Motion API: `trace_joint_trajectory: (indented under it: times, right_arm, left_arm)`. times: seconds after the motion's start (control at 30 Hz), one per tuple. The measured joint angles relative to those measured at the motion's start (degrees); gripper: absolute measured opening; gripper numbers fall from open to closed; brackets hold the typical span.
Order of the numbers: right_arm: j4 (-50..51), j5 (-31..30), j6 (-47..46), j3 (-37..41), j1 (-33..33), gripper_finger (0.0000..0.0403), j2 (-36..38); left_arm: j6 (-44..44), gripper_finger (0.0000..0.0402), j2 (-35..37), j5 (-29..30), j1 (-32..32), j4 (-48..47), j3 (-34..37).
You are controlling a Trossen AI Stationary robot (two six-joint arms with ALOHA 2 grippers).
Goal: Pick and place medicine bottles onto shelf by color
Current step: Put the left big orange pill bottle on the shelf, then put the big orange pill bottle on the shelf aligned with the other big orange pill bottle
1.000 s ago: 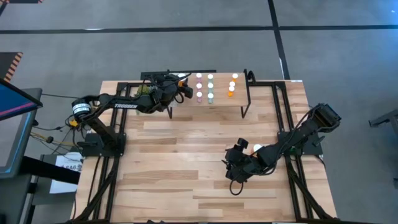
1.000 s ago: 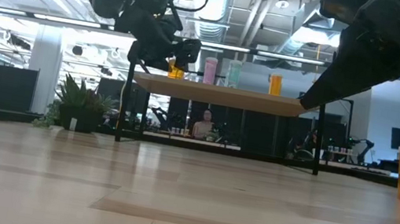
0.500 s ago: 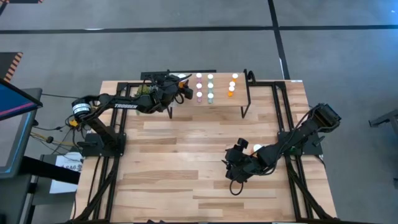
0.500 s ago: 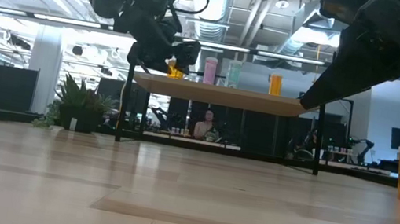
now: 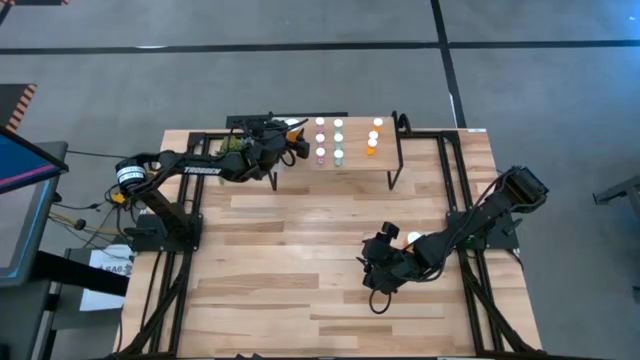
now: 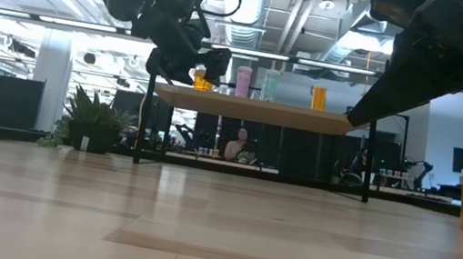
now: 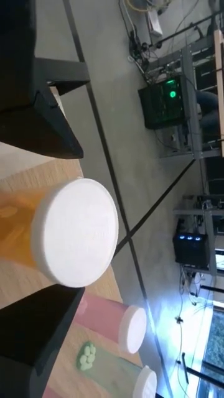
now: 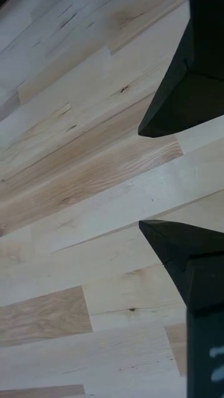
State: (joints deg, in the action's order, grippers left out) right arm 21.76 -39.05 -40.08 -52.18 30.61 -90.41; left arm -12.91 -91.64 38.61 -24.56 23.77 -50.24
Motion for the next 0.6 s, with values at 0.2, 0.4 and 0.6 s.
trace_joint_trajectory:
  times: [0.2,0.4,0.6]
  right_arm:
    - [0.0,0.0,0.0,0.0,0.0,0.0254,0.0]
    - [0.0,0.0,0.0,0.0,0.0,0.0254,0.0]
    - [0.0,0.0,0.0,0.0,0.0,0.0254,0.0]
  left_arm:
    - [0.2,0.0323,1.2,-0.2,0.2,-0.4,-0.5]
    - [2.3,0.0323,3.8,1.3,0.9,-0.4,-0.7]
    - [2.9,0.0323,6.7,1.5,2.2,-0.4,-0.7]
